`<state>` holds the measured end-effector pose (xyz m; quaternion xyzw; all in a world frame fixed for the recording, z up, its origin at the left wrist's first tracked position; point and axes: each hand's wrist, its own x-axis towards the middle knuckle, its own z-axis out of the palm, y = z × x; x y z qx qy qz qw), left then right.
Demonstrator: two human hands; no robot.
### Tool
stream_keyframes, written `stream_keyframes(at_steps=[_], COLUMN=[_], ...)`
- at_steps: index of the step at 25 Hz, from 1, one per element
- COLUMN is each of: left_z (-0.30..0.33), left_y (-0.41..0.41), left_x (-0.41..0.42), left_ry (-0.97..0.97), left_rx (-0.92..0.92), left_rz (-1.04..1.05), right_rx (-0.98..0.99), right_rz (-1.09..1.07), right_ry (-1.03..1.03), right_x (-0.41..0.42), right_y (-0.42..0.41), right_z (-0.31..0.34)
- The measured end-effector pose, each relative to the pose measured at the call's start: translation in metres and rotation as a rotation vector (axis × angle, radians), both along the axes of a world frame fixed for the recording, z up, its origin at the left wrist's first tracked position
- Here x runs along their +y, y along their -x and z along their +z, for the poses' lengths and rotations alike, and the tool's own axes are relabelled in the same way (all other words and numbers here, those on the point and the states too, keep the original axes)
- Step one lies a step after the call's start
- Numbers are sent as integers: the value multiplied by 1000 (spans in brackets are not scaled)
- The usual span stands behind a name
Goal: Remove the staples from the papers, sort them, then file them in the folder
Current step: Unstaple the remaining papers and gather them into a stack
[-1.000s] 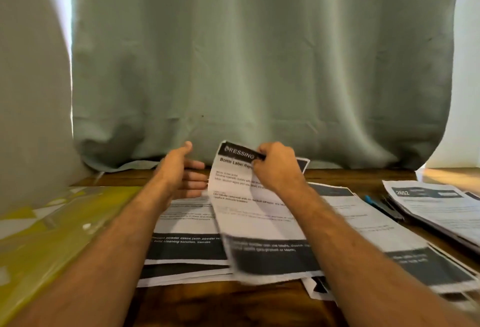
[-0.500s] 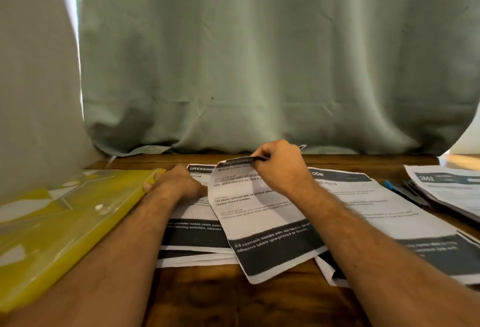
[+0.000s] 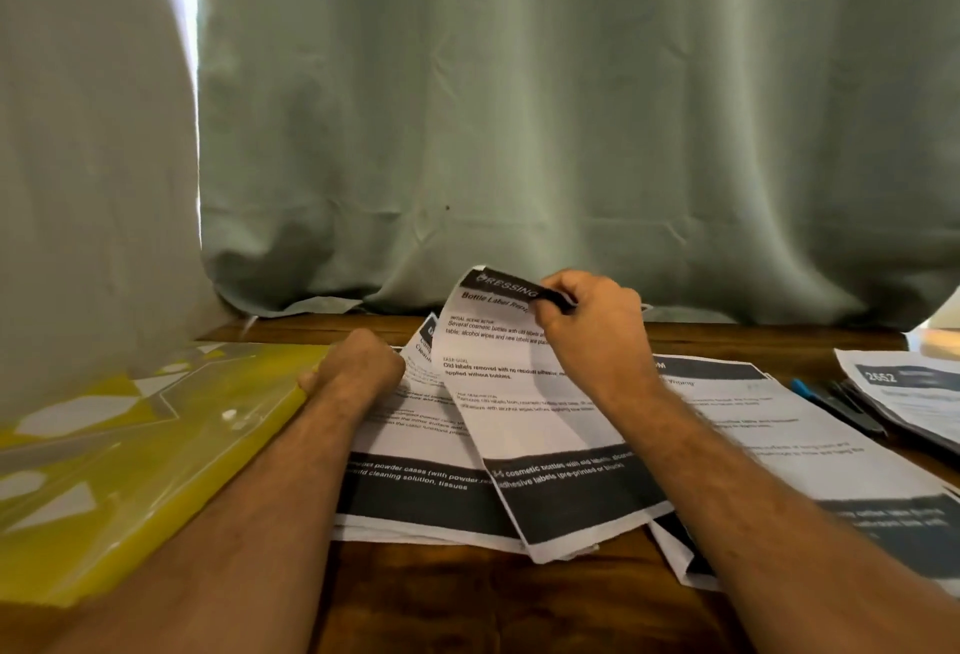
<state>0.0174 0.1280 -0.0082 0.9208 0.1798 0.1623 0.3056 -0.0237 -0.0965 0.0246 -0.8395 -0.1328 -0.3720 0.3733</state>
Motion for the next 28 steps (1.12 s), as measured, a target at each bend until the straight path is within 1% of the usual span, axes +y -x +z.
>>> stream_keyframes(at_steps=[1,3,5,9,10,12,16,18,20,21,22,23,24,25,28], left_z=[4,12,18,23,22,23,23,23,21,20,17,14,11,9,8], left_y=[3,8,7,10,11,16,29,31,25,21,17,15,13,13,12], left_x=[-2,-4,-2,-1,-1,-2,-11,-12,-10,-7,-3,-2,-2,-3,-1], left_ry=[44,198,346,601,644,666,678,696,698,626,485,327,222,188,206], left_rx=[-41,-139,-196,-151,-161,-146,-124,-107,-138,-180,-227,-242,-228,-185,-81], left_rz=[-12,-70,-143,-179,-183,-201,-244,-285,-231,-153,-63,-2,22,17,16], right_rx=[23,51,71,147,167,199,191,242,300,305,301,293,286,283,275], right_rz=[11,34,67,154,164,167,160,182,202,205,206,208,213,222,284], right_ry=[25,86,148,239,266,297,268,291,311,321,332,347,368,387,417], right_x=[1,4,8,14,16,18,16,16,17,18,18,18,19,19,18], right_y=[0,-2,-5,-6,-8,-9,-9,-7,-4,-3,-2,-2,-1,-1,-1], right_z=[-2,-5,-7,-11,-13,-16,-15,-15,-15,-15,-15,-14,-14,-14,-16])
